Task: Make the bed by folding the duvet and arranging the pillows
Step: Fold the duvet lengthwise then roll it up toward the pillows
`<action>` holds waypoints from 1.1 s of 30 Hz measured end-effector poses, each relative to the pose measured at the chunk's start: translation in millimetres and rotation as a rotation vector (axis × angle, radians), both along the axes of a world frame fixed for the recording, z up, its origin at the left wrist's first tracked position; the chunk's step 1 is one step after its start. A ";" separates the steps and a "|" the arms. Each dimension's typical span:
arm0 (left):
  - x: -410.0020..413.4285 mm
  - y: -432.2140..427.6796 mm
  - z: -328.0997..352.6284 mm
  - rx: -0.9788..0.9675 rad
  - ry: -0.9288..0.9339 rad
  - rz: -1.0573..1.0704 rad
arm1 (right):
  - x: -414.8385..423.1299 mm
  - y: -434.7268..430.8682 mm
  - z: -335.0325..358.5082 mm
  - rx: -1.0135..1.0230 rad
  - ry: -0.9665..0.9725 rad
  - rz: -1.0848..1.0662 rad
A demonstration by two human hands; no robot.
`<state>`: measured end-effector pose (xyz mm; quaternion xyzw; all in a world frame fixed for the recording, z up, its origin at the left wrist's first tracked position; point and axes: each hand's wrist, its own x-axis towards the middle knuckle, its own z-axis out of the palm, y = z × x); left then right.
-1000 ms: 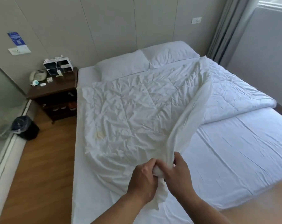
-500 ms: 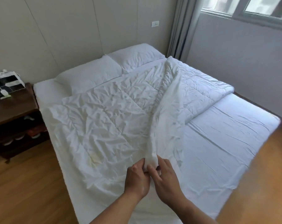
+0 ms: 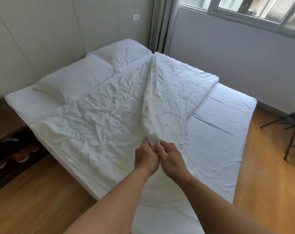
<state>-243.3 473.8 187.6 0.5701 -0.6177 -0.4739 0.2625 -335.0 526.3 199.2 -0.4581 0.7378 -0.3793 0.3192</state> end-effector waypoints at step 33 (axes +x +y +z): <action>380.9 -432.3 23.0 0.112 -0.023 -0.226 | 365.0 -370.5 -36.4 -0.026 0.393 -0.024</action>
